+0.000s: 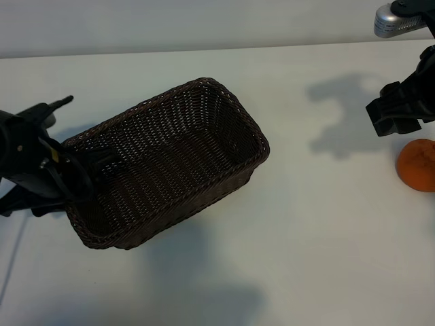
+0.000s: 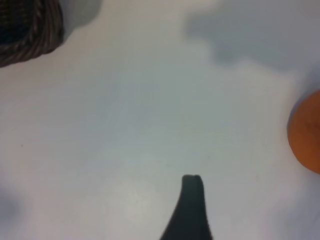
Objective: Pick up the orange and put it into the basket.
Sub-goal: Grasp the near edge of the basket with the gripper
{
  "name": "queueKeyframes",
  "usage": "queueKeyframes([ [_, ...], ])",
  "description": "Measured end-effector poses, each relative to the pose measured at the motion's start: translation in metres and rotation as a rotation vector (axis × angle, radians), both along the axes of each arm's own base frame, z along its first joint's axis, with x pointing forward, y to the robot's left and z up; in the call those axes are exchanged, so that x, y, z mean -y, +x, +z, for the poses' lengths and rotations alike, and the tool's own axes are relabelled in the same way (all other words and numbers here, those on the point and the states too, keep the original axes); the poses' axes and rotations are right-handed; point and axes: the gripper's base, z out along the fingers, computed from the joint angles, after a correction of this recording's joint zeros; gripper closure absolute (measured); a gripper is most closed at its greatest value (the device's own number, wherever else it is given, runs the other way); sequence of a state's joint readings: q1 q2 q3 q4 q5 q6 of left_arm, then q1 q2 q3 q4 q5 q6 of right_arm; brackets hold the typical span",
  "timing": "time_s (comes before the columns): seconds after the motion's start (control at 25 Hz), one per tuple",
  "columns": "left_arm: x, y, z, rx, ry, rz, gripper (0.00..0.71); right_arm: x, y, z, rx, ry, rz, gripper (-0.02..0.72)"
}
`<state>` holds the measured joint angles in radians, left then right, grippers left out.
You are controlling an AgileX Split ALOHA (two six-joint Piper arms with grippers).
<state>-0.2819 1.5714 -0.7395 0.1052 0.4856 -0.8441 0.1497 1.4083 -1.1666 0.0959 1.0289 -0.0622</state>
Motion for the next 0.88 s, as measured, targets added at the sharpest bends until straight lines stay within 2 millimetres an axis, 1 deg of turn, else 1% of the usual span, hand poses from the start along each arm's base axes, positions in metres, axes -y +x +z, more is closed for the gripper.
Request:
queueKeyframes([
  [0.24, 0.001, 0.002, -0.017, -0.058, 0.014, -0.003, 0.145, 0.000, 0.000, 0.000, 0.000, 0.000, 0.000, 0.108],
  [0.4, 0.002, 0.004, -0.020, -0.056, 0.010, -0.004, 0.148, 0.000, 0.000, 0.000, 0.000, 0.000, 0.000, 0.108],
  [0.48, 0.002, 0.004, -0.020, -0.053, 0.009, -0.005, 0.163, 0.000, 0.000, 0.000, 0.000, 0.000, 0.000, 0.108],
  [0.56, 0.002, 0.004, -0.020, -0.052, 0.009, -0.012, 0.198, 0.000, 0.000, 0.000, 0.000, 0.000, 0.000, 0.108],
  [0.64, 0.003, 0.004, -0.020, -0.054, 0.003, -0.019, 0.249, 0.000, 0.000, 0.000, 0.000, 0.000, 0.000, 0.108],
  [0.88, 0.005, 0.005, -0.020, -0.042, -0.025, -0.020, 0.469, 0.000, 0.000, 0.000, 0.000, 0.000, 0.000, 0.108],
])
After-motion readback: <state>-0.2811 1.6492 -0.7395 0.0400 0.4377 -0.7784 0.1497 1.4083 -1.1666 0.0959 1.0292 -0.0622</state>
